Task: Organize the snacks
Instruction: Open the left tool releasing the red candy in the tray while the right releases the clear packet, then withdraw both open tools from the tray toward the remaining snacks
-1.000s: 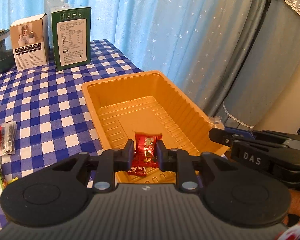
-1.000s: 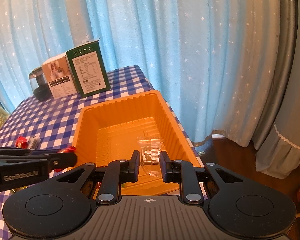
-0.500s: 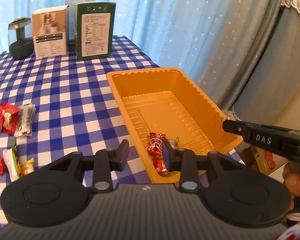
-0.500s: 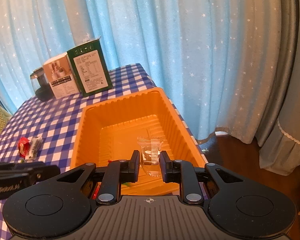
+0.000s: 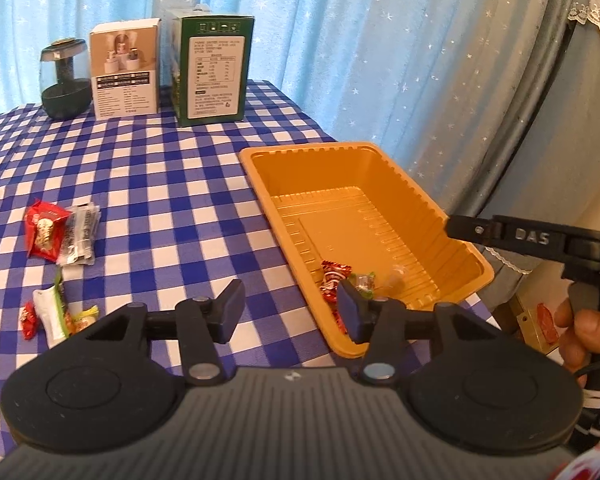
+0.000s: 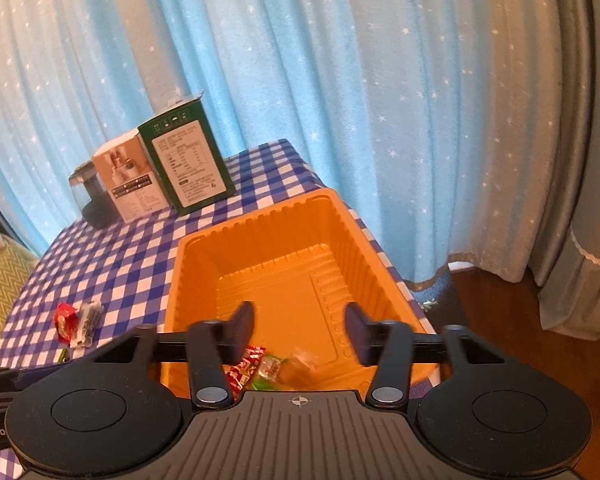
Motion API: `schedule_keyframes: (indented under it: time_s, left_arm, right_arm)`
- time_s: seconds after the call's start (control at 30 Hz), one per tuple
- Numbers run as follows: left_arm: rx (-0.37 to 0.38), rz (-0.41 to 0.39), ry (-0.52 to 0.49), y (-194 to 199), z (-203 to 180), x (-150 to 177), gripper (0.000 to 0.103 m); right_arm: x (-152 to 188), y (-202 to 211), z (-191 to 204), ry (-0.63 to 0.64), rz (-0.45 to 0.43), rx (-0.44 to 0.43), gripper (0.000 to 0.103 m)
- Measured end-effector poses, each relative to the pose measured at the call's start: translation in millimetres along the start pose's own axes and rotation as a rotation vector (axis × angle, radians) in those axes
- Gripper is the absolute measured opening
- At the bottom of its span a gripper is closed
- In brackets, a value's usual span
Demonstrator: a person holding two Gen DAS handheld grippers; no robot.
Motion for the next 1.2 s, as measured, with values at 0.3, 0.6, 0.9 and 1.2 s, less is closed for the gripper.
schedule_keyframes:
  time_s: [0.3,0.6,0.9,1.2]
  left_arm:
    - [-0.026,0.005,0.022,21.8,9.1,17.2,0.053]
    - [-0.072,-0.012,0.032,56.8,20.9,36.7,0.064]
    - [-0.15,-0.006,0.084,92.3,52.3,64.6,0.07]
    - [-0.225,0.003,0.15,116.7,88.6,88.2,0.07]
  right_arm:
    - [27.8,31.0,-5.8,-0.021,0.046,0.019,0.052]
    - [54.5,55.7,22.1,0.033,0.074,-0.006,0.053]
    - [81.2,60.1,56.4,0.106,0.12,-0.05,0.053]
    - [102.1,57.0,86.4,0.182,0.156,-0.096,0.053]
Point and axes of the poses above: each gripper's, at about its wrist camera, not at the fingertips, and y roughly against the way its jaws point, z to its left, x to its underside, the point moved 2 cm from there along -y, roughly the way its jaws point, and after that the axes turned 15 degrees about -y, right-handed, at the moved point
